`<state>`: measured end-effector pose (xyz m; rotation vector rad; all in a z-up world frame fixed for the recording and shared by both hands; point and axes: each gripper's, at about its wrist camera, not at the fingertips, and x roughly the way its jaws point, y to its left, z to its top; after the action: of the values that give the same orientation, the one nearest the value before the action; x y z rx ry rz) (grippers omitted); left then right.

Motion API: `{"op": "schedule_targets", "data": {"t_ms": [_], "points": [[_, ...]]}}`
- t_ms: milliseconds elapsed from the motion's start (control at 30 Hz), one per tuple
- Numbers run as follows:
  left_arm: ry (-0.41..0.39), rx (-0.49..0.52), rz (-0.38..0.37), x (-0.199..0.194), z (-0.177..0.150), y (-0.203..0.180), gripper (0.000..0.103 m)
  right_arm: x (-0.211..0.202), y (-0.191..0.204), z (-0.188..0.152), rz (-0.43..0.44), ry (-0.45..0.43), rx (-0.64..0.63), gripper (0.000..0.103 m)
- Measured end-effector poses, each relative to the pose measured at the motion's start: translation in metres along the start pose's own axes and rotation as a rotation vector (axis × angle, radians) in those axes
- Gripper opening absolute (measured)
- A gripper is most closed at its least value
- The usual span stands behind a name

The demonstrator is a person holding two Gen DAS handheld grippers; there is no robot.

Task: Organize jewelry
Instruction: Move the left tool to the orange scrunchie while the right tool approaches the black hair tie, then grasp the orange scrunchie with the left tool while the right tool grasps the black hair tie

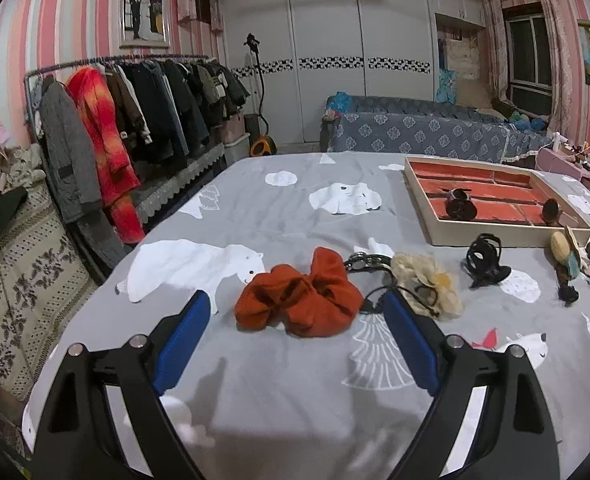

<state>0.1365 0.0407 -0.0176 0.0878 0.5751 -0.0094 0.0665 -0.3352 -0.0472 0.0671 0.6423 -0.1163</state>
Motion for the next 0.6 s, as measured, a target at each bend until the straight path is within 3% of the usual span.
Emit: {"op": "schedule_targets", "data": {"t_ms": [133, 300, 433, 467, 500, 533, 600], "points": [[0.018, -0.013, 0.000, 0.015, 0.007, 0.009, 0.086, 0.024, 0.008, 0.004, 0.004, 0.052, -0.018, 0.081], [0.095, -0.011, 0.012, 0.047, 0.010, 0.017, 0.086, 0.047, 0.011, 0.007, -0.016, 0.102, -0.020, 0.074], [0.151, -0.011, 0.005, 0.070, 0.009, 0.021, 0.082, 0.066, 0.010, 0.008, -0.019, 0.175, -0.008, 0.056], [0.169, -0.015, -0.016, 0.076, 0.008, 0.021, 0.076, 0.069, 0.009, 0.007, -0.020, 0.191, -0.005, 0.050], [0.185, -0.013, -0.030, 0.080, 0.007, 0.021, 0.053, 0.074, 0.008, 0.007, -0.015, 0.216, -0.002, 0.043], [0.201, -0.016, -0.054, 0.084, 0.005, 0.021, 0.039, 0.077, 0.008, 0.006, -0.009, 0.237, -0.005, 0.028], [0.196, -0.017, -0.088, 0.083, 0.005, 0.021, 0.024, 0.079, 0.009, 0.006, -0.008, 0.250, -0.014, 0.020]]}}
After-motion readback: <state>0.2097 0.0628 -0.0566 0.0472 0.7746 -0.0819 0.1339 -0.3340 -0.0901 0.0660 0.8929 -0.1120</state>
